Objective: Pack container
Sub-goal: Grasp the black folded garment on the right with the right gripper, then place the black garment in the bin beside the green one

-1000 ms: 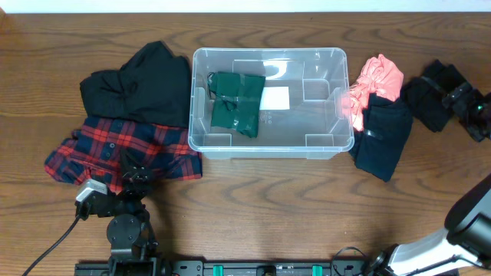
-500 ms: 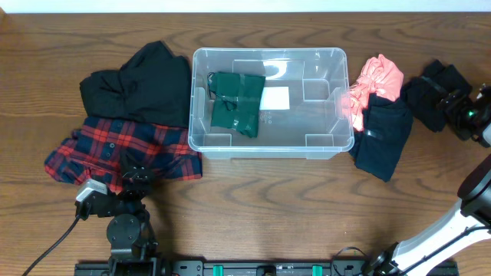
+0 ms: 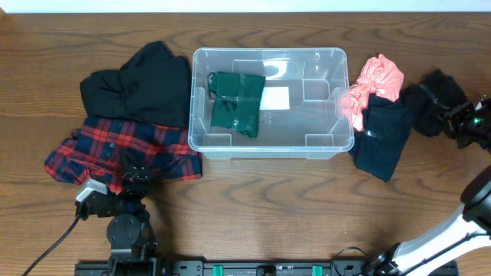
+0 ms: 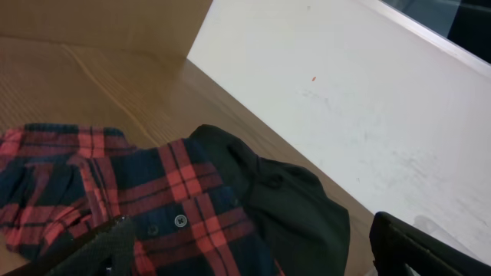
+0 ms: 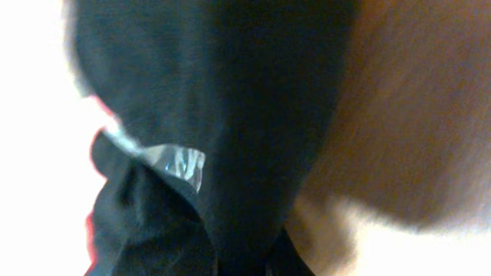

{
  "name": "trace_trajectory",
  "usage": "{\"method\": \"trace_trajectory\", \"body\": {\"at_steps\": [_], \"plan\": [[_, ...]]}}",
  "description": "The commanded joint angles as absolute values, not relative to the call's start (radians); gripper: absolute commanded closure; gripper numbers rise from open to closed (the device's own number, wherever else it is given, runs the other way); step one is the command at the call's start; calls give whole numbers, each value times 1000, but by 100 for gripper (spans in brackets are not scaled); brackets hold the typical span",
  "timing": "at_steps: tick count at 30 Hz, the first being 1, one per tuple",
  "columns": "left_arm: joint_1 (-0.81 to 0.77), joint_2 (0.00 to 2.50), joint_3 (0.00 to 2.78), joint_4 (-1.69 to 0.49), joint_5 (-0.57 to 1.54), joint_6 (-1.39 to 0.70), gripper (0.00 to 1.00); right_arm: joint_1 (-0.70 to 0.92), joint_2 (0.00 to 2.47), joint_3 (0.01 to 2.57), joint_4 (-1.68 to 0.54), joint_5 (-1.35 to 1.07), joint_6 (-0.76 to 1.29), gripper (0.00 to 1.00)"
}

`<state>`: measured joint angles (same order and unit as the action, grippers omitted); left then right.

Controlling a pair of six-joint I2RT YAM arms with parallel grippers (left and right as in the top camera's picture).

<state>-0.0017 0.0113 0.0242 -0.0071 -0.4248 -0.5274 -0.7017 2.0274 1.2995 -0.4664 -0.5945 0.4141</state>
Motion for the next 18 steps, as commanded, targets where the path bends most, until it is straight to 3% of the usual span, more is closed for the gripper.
{"method": "trace_trajectory", "body": {"at_steps": [1, 10, 18], "plan": [[2, 12, 5, -41, -426, -529, 2, -673, 1830, 1293, -537, -752, 393, 99], [2, 12, 5, -41, -426, -529, 2, -382, 1353, 1293, -621, -774, 345, 99], [2, 12, 5, -41, -426, -529, 2, 25, 1304, 1281, -613, -626, 473, 99]]}}
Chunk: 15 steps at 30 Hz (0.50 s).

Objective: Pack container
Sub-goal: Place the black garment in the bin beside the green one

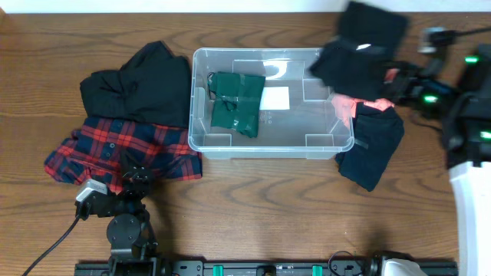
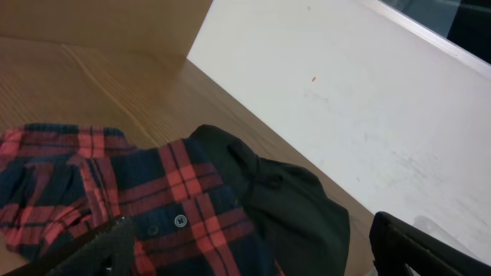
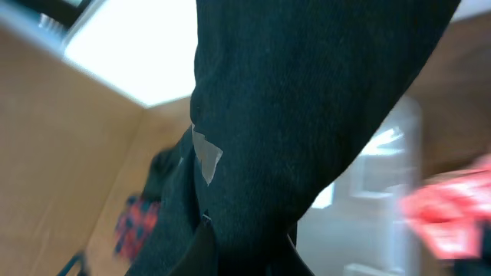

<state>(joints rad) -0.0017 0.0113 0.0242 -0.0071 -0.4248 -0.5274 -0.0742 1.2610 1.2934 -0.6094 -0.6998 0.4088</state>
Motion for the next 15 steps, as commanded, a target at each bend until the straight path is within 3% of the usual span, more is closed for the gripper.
{"method": "trace_trajectory", "body": {"at_steps": [1, 7, 15], "plan": [[2, 12, 5, -41, -426, -529, 2, 70, 1319, 1272, -606, -597, 493, 99], [2, 12, 5, -41, -426, -529, 2, 262, 1480, 1235, -460, -448, 570, 99], [2, 12, 5, -41, -427, -529, 2, 275, 1738, 1235, -363, -412, 590, 98]]}}
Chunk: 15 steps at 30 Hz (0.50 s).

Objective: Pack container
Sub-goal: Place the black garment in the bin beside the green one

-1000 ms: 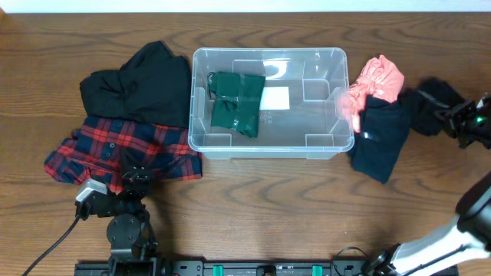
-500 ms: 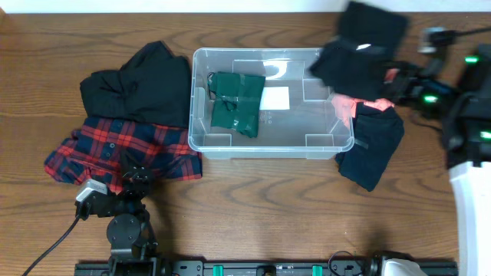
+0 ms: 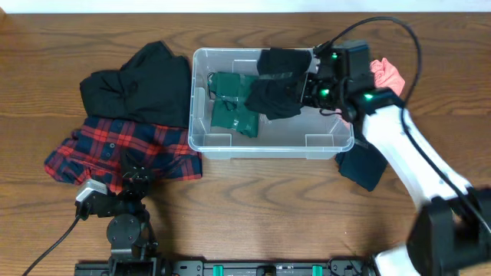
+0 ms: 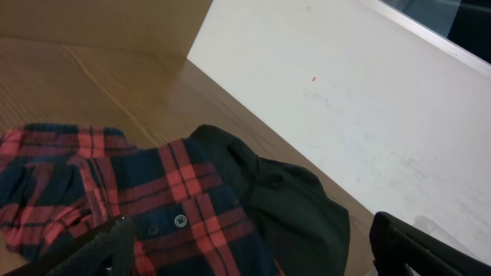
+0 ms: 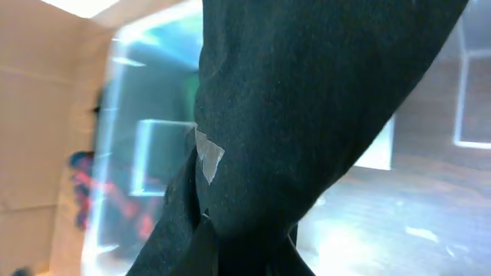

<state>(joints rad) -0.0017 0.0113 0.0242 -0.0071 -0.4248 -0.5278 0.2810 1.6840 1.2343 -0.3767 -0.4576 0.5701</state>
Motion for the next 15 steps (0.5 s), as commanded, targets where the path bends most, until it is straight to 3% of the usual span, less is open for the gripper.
{"method": "trace_trajectory", "body": {"at_steps": [1, 3, 6, 7, 10, 15], "plan": [[2, 12, 5, -41, -426, -529, 2, 270, 1761, 1235, -354, -409, 585, 97], [2, 12, 5, -41, -426, -529, 2, 266, 1807, 1235, -324, -428, 560, 92], [2, 12, 5, -41, -426, -529, 2, 267, 1854, 1235, -308, -474, 503, 60], [2, 12, 5, -41, -426, -529, 2, 266, 1860, 1235, -319, -471, 503, 56], [2, 12, 5, -41, -426, -529, 2, 245, 1841, 1238, -353, -464, 499, 48], [2, 12, 5, -41, -426, -529, 2, 154, 1679, 1240, -386, -463, 470, 46]]}}
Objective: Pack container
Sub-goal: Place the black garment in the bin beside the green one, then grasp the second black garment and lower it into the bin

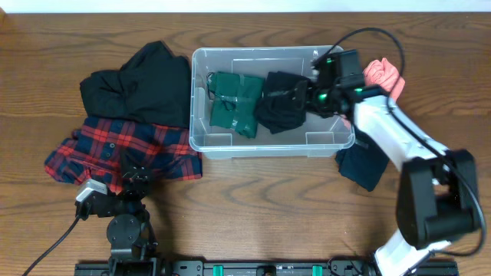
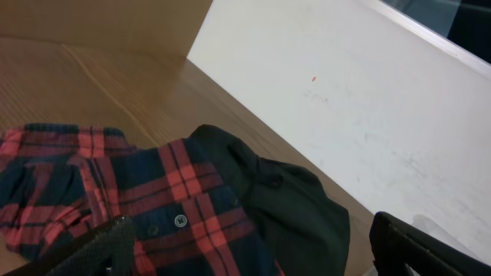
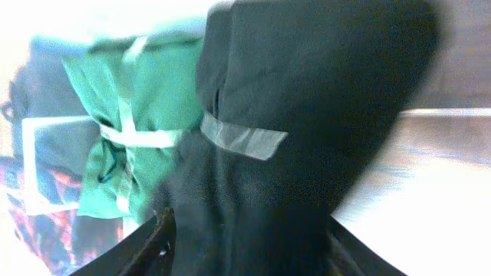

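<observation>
The clear plastic container [image 1: 268, 152] stands mid-table. Inside it a folded green garment [image 1: 234, 103] lies on the left, and a black garment [image 1: 280, 100] lies beside it in the middle. My right gripper [image 1: 311, 96] is low in the container's right part, open, its fingers spread either side of the black garment [image 3: 307, 92]. The right wrist view also shows the green garment [image 3: 123, 130]. My left gripper [image 1: 136, 172] rests open at the front left, over a red plaid shirt [image 2: 176, 207].
A black garment [image 1: 142, 80] and the plaid shirt [image 1: 115, 149] lie left of the container. A coral garment [image 1: 381, 75] and a navy garment [image 1: 364, 165] lie to its right. The right arm's cable arcs over the container's back right corner.
The black garment, held above the container by my shut right gripper, now lies inside next to the green one. The right fingers have opened. The left arm has not moved.
My right gripper was shut on a black garment at the table's far right. Then it held it raised near the container's back right corner, then over the container. Now the garment lies inside and the gripper is open. The left arm stayed parked throughout.
</observation>
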{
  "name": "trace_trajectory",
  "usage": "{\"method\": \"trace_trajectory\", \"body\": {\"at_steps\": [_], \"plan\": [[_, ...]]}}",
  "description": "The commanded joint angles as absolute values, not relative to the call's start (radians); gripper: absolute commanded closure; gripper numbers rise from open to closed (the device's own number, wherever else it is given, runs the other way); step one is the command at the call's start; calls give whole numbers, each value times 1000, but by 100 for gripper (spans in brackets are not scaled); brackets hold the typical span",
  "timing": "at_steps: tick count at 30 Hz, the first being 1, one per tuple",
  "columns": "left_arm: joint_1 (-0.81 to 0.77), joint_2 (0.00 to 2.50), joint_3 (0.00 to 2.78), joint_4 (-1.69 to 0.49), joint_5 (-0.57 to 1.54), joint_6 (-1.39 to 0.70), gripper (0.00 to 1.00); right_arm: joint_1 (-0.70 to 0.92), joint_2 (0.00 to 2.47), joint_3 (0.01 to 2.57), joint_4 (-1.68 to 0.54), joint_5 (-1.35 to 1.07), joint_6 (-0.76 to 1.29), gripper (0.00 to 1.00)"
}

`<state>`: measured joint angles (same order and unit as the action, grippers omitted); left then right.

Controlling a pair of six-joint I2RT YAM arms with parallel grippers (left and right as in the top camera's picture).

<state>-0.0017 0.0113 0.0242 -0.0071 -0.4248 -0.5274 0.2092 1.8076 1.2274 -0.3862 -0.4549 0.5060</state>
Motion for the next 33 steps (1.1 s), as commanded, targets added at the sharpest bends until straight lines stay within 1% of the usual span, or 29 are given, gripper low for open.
{"method": "trace_trajectory", "body": {"at_steps": [1, 3, 5, 9, 11, 13, 17, 22, 25, 28, 31, 33], "plan": [[2, 12, 5, -41, -426, -529, 2, 127, 1632, 1240, -401, -464, 465, 45], [2, 12, 5, -41, -426, -529, 2, 66, 1548, 1240, -444, -459, 451, 43], [2, 12, 5, -41, -426, -529, 2, -4, 1481, 1240, -496, -447, 427, 36], [2, 12, 5, -41, -426, -529, 2, -167, 1423, 1240, -591, -425, 390, 30], [2, 12, 5, -41, -426, -529, 2, -251, 1436, 1240, -627, -425, 384, 27], [2, 12, 5, -41, -426, -529, 2, -334, 1474, 1239, -665, -425, 371, 23], [2, 12, 5, -41, -426, -529, 2, -443, 1590, 1239, -756, -416, 330, 18], [2, 12, 5, -41, -426, -529, 2, -499, 1772, 1230, -847, -415, 294, 18], [2, 12, 5, -41, -426, -529, 2, -490, 1850, 1203, -832, -425, 276, 18], [2, 12, 5, -41, -426, -529, 2, -469, 1887, 1143, -762, -460, 257, 19], [2, 12, 5, -41, -426, -529, 2, -449, 1891, 1068, -658, -510, 246, 24], [2, 12, 5, -41, -426, -529, 2, -437, 1891, 1023, -606, -515, 257, 31]]}}
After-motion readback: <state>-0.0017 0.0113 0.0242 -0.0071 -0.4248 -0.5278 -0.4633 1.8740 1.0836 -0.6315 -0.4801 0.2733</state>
